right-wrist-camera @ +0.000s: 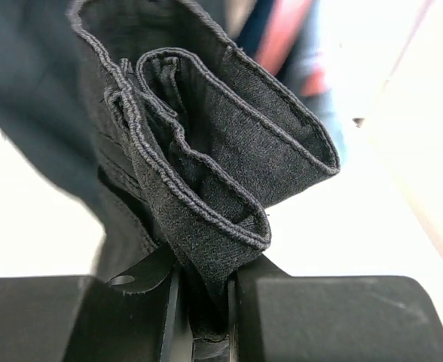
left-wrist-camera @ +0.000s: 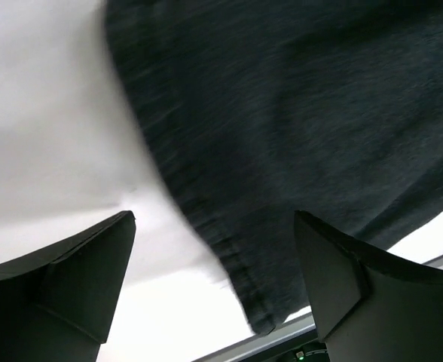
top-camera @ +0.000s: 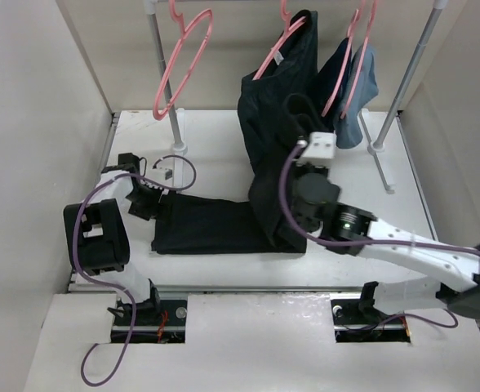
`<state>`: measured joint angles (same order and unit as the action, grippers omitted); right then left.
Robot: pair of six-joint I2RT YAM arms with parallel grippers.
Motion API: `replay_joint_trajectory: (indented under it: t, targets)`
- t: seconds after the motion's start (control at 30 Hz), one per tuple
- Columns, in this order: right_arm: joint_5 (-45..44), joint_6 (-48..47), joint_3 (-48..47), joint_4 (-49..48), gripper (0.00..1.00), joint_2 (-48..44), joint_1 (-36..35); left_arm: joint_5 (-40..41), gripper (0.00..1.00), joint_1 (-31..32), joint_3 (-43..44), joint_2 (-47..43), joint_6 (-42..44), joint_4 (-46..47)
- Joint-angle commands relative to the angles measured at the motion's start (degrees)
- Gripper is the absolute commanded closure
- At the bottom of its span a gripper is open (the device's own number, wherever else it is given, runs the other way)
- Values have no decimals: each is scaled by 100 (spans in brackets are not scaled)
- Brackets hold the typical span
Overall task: Place the trousers on the hanger
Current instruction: Fold the trousers at the center of the board.
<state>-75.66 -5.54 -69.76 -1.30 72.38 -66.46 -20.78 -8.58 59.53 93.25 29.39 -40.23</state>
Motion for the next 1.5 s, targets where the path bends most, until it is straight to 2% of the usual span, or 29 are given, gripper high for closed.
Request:
replay_joint_trajectory:
  t: [0.0, 0.07, 0.1, 0.13, 0.2, 0.23, 0.27, 0.4, 0.47, 0.57, 0.67, 0.7, 0.77, 0.9, 0.93, 1.07, 1.17, 1.3, 1.47]
  targets:
    - [-649, -52, 102, -29, 100, -479, -43, -246, 16, 277, 182, 166, 174, -242]
    - [-888, -52, 164, 181, 100, -627, -43, 264, 18, 531, 42, 402, -46, 22]
    - [-1046, -52, 164, 261, 100, -707, 18, 658, 30, 533, -11, 509, -151, 154]
    - [-1108, -52, 269, 331, 100, -795, 88, 749, 40, 585, -11, 614, -205, 295]
    - [-1109, -52, 401, 472, 100, -1216, 246, 916, 67, 585, -11, 931, -293, 401]
    - [-1109, -52, 488, 473, 100, -1391, 360, 1144, 98, 585, -64, 1001, -371, 523]
    - [-1048, -52, 663, 542, 100, -1576, 640, 1320, 100, 585, -64, 1063, -451, 603]
    - [-714, -525, 841, 596, 100, -2393, 1590, 2173, 100, 393, -196, 810, -451, 911]
    - [-583, -1079, 841, 596, 100, -2465, 2308, 2602, 100, 208, -257, 660, -268, 1051]
    - [-188, -1265, 587, 596, 100, -2527, 2943, 3095, 100, -126, -205, 536, -74, 1158]
    - [358, -1265, 411, 665, 100, -2423, 3358, 3010, 100, -126, -56, 536, 49, 1070]
    - [602, -1265, 410, 753, 100, -2352, 3358, 2565, 100, -126, -55, 536, 50, 887]
    - [981, -1056, 200, 1313, 100, -2072, 3175, 2115, 100, -74, -3, 353, 50, 771]
    - [1413, -993, 147, 1554, 100, -1588, 2052, 1700, 94, 260, -222, 97, 102, 771]
    - [1466, -993, 147, 1484, 100, -1482, 1457, 1630, 92, 312, -292, 36, 102, 710]
    - [905, -993, -1, 712, 100, -850, 164, 1515, 88, 383, -293, 35, 102, 596]
    - [597, -862, -265, 114, 100, -156, -488, 1445, 87, 383, -345, 35, 102, 543]
    - [736, -440, -1072, -221, 100, 942, -781, 1278, 87, 383, -398, -87, 102, 420]
    - [833, -71, -2391, -326, 100, 2838, -948, 1067, 78, 383, -293, -210, 102, 208]
